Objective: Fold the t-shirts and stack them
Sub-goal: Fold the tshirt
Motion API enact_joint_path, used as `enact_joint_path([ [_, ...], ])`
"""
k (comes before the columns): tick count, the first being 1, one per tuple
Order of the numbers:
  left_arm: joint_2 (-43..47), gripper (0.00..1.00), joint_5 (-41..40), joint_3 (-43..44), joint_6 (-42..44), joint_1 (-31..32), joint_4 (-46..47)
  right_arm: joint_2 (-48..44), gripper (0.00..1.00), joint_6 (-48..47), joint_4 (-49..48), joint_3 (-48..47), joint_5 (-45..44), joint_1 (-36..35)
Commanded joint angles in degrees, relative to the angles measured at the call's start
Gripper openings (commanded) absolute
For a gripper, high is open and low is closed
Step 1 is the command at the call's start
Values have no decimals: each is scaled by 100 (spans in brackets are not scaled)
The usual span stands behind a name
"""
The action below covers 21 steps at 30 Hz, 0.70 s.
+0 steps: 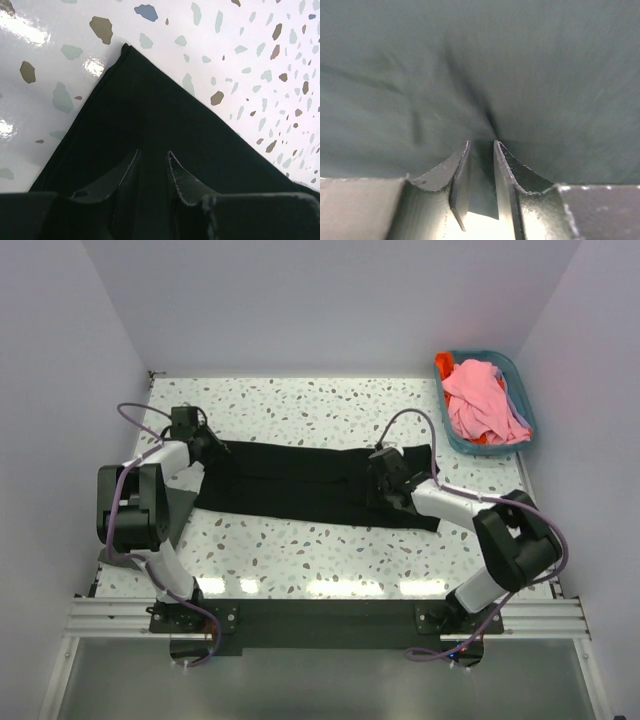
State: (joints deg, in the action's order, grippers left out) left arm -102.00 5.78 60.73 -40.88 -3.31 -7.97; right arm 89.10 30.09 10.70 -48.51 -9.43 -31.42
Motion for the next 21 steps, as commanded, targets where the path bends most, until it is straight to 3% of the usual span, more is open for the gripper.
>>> enact_joint_path([
  [1,224,30,55,18,116,-12,-12,186,26,287,-392,438,-15,-259],
  [7,268,31,20,9,98,59,-29,-14,26,340,-245,624,-120,-286],
  [11,470,38,2,62,238,190,-99,-752,37,226,370,273,-584,-295],
  [16,996,47,-839,10,414,831,-547,-1307,43,164,1039,-255,-1113,-207],
  [19,1321,46,-1692,-297,318,1411,-802,-1116,44,164,1057,-325,-1096,-49],
  [21,1489,40,-2184,-543,90,1833,-873,-904,44,164,1040,-361,-1078,65],
])
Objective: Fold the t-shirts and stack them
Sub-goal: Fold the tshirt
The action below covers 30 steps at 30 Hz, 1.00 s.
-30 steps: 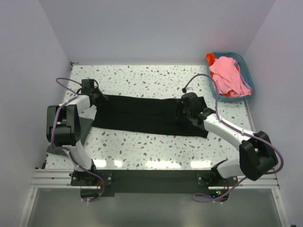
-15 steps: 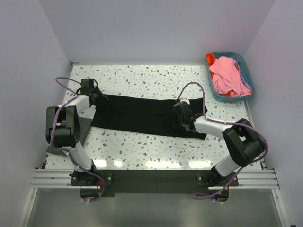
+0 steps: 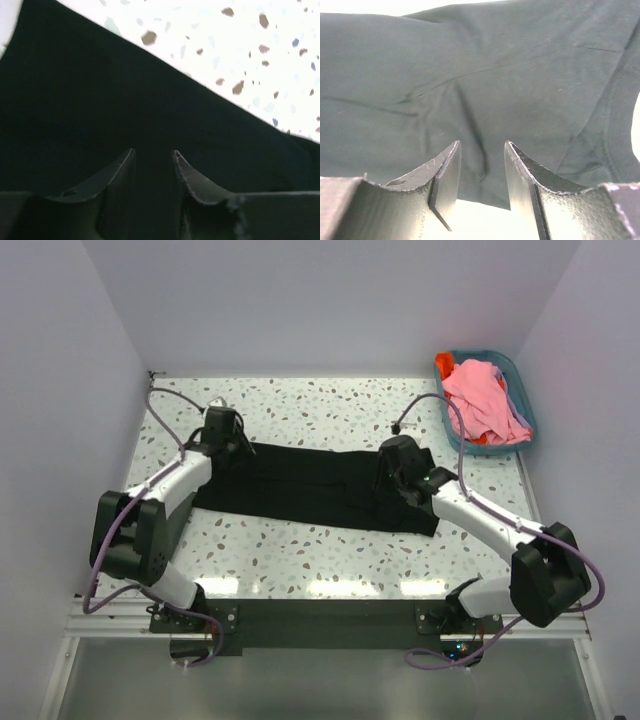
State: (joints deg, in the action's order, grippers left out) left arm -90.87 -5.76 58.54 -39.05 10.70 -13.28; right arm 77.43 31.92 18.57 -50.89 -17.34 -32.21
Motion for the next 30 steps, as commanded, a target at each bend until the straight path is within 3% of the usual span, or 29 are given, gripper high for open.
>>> enact_joint_path([
  [1,525,38,-1146,-622,-129,564,-299,464,44,-28,200,-105,-209,205],
  [6,588,31,-1699,-1283,-358,1399,-61,1309,42,-10,-160,-253,433,899],
  [11,-88,24,-2165,-1311,-419,2276,-78,2301,43,-186,-73,-938,574,1023],
  [17,-265,24,-2220,-1468,-849,3103,-185,3778,46,-555,296,-2309,574,1067],
  [20,-1,24,-1921,-1697,-1165,3559,-97,4551,48,-871,595,-3580,653,1111],
  [24,17,26,-1377,-1453,-1561,4369,53,5571,61,-1442,1060,-5257,881,1103],
  [25,-131,30,-1288,-1321,-1597,4501,114,6008,69,-1608,1140,-5621,1125,1111],
  [30,-414,46,-349,-530,-1334,4748,993,6916,90,-1803,1955,-8062,1673,1050],
])
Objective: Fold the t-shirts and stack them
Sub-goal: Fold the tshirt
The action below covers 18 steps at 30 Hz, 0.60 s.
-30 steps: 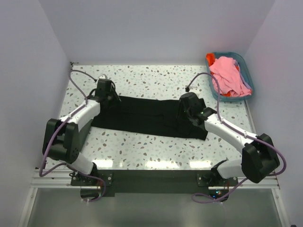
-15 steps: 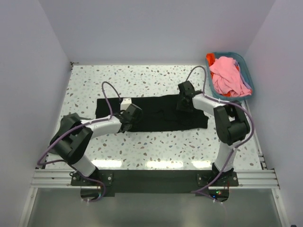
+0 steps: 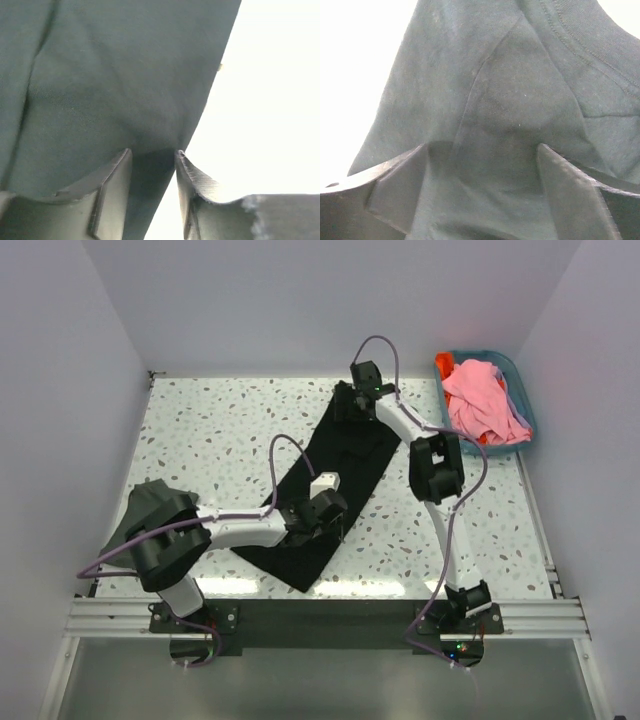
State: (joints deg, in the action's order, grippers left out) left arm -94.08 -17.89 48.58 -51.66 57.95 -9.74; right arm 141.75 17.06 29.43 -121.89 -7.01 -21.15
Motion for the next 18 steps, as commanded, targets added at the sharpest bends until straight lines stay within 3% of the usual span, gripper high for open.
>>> enact_joint_path([
  [1,-58,48,840,608,32,23,588,511,97,-378,967,-1177,587,-82],
  [3,91,58,577,916,401,14,280,293,99,-423,1030,-1356,446,-109],
  [7,1031,63,-379,952,780,-91,-404,-699,99,-257,793,-637,16,-100],
  [12,1367,57,-1471,882,1061,-232,-1364,-1886,99,244,459,928,-502,-109],
  [18,727,50,-1041,566,1650,-232,-1250,-1959,96,447,247,1817,-539,-118],
])
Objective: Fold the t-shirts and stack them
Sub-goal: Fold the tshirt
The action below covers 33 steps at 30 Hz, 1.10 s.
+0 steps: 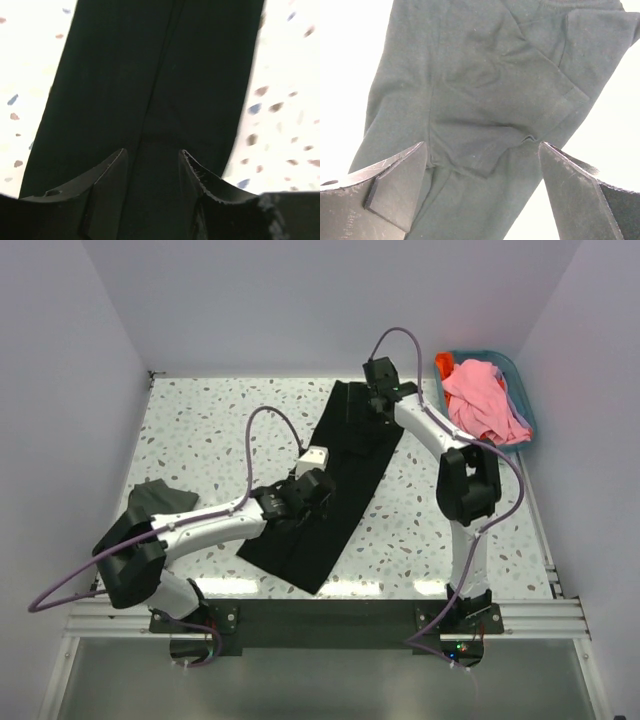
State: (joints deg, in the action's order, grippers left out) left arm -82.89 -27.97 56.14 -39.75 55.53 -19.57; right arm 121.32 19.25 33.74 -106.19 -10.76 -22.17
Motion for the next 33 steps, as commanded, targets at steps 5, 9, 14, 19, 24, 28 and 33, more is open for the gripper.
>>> enact_joint_path([
  [5,-789,43,19,-445,477,54,-153,840,93,115,-148,-119,-189,-6],
  [9,-1052,38,98,-543,398,204,-108,1429,86,-69,105,-717,-285,-6],
  [14,-1291,31,588,-595,178,546,49,2000,86,-465,511,-1657,-532,3],
  [19,-1343,30,1381,-517,-85,731,506,2545,91,-1010,669,-2509,-637,3],
  [24,-1326,36,1601,-165,-253,749,577,2783,99,-1387,555,-2977,-523,55],
  [28,-1081,47,2005,-244,-446,731,832,2556,99,-1441,362,-3056,-295,73],
  [33,-159,59,1515,37,-253,688,429,1468,99,-942,502,-2873,-382,73],
])
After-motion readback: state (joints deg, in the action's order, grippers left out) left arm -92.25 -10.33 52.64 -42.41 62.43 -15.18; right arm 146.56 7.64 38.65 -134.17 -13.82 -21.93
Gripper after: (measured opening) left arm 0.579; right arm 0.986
